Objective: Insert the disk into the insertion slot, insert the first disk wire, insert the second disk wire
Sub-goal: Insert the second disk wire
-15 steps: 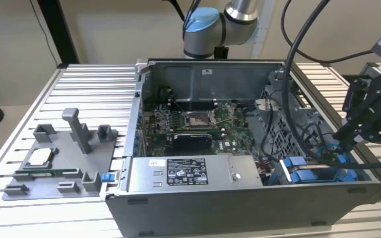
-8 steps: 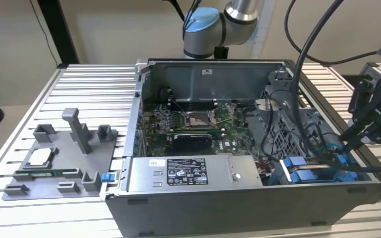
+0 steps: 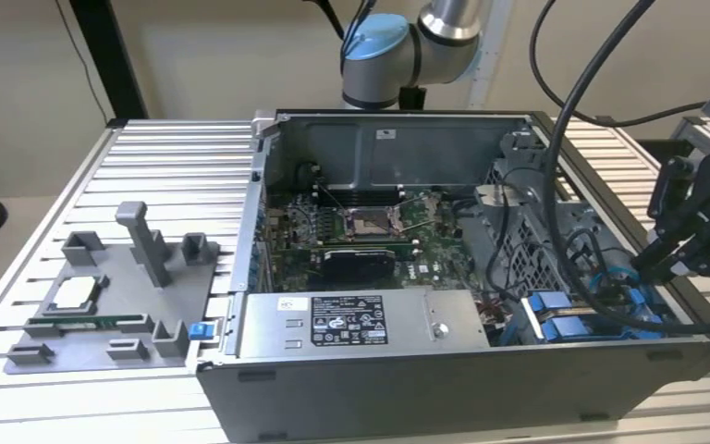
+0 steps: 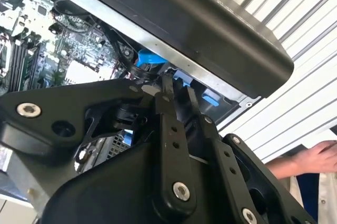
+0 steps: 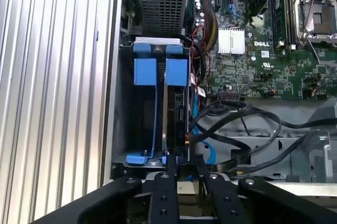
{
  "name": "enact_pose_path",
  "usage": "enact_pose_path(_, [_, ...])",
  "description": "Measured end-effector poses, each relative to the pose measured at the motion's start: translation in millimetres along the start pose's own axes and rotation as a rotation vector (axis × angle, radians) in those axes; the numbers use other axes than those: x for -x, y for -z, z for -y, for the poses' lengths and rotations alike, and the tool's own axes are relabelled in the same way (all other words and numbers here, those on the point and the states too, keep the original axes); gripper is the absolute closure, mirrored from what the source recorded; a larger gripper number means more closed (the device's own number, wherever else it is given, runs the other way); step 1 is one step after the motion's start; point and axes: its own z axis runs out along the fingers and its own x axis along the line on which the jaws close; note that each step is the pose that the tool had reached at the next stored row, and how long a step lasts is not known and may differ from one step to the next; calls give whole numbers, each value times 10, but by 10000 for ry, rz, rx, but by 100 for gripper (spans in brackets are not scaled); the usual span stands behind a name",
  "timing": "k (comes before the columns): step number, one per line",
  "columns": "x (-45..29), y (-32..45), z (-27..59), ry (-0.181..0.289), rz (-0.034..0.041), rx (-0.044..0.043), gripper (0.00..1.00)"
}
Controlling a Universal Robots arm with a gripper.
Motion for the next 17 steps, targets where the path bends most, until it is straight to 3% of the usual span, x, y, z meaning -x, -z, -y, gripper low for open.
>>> enact_pose_path(10, [-11,-6,1,0,4,-3,0])
enact_pose_path(17, [-16,-56,3,1,4,-7,0])
